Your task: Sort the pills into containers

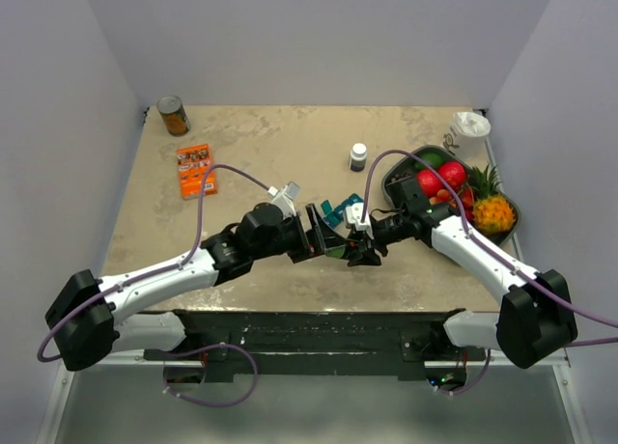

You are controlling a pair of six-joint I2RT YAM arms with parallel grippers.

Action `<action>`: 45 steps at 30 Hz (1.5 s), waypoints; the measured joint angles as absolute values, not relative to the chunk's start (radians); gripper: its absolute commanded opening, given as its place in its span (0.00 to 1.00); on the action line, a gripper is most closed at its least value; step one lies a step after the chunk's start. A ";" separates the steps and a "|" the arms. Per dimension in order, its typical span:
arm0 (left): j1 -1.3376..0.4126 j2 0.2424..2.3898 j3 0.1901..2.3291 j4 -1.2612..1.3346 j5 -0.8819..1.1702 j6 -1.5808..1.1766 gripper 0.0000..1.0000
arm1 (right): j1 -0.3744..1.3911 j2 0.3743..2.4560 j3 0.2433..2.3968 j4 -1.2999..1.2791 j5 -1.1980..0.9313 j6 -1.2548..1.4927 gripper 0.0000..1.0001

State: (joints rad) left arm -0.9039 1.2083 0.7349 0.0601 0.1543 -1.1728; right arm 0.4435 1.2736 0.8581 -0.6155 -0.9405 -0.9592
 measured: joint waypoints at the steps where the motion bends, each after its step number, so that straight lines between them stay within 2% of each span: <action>1: -0.906 1.200 0.735 0.059 0.157 -1.184 0.99 | 0.441 1.274 0.858 -0.614 -0.938 -0.959 0.00; 5: -0.906 1.143 0.733 0.041 0.156 -1.140 0.99 | 0.434 1.273 0.858 -0.612 -0.935 -0.959 0.00; 8: -0.903 1.053 0.700 0.032 0.148 -1.007 0.99 | 0.433 1.273 0.858 -0.612 -0.934 -0.959 0.00; 19: -0.902 0.773 0.480 0.100 0.255 -0.161 0.99 | 0.432 1.273 0.858 -0.613 -0.934 -0.964 0.00; 24: -0.902 0.811 0.399 0.263 0.353 0.159 0.99 | 0.431 1.273 0.858 -0.613 -0.935 -0.971 0.00; 31: -0.902 1.023 0.431 0.365 0.403 0.292 0.99 | 0.431 1.273 0.858 -0.613 -0.936 -0.978 0.00; 38: -0.902 1.093 0.438 0.456 0.443 0.308 0.96 | 0.431 1.273 0.858 -0.614 -0.937 -0.986 0.00; 45: -0.902 1.168 0.501 0.493 0.472 0.307 0.89 | 0.431 1.273 0.858 -0.614 -0.937 -0.990 0.00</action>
